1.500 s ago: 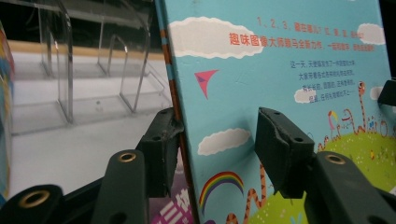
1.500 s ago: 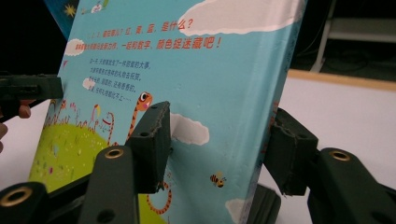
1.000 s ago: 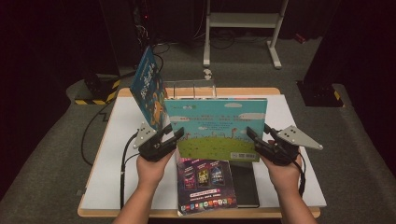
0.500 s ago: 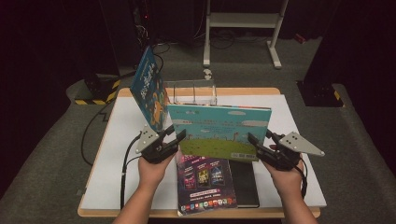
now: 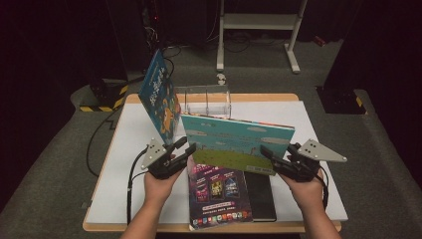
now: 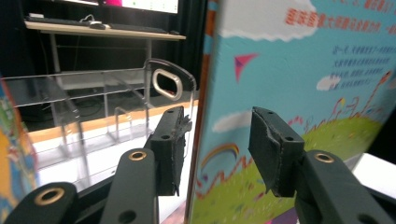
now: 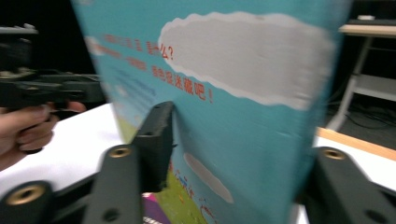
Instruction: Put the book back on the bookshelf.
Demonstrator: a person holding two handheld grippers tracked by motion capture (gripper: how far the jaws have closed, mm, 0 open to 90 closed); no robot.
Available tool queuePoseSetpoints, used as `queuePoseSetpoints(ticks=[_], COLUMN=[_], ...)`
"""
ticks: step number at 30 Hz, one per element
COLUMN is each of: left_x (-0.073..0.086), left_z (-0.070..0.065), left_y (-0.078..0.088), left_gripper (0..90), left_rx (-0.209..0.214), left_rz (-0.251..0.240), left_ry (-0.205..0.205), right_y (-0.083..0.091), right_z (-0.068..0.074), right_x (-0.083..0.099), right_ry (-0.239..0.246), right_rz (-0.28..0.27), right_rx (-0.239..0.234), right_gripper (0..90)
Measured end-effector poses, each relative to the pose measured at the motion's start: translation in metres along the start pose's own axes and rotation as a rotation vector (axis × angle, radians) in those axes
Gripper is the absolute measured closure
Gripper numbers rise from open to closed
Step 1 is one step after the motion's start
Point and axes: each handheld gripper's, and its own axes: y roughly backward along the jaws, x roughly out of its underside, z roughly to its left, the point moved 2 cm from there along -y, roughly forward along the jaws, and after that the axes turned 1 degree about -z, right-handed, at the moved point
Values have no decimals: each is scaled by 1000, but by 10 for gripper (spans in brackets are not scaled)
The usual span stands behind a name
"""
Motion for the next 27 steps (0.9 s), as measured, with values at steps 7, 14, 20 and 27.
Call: queuePoseSetpoints(ticks=[7, 14, 20, 27], left_x=[19, 40, 50, 52], left_z=[18, 24, 25, 28], left_y=[26, 43, 55, 57], left_gripper=[499, 480, 486, 489], left_rx=[-66, -99, -126, -128], left_rz=[90, 122, 98, 95], left_ry=[64, 70, 92, 102], right_y=[4, -9, -30, -52], right_z=[18, 28, 49, 64], right_x=[-1, -4, -8, -9], right_ry=[51, 22, 66, 94], right_rz=[-3, -16, -23, -23], right_rx=[-46, -26, 11, 43], right_gripper=[763, 787, 791, 789])
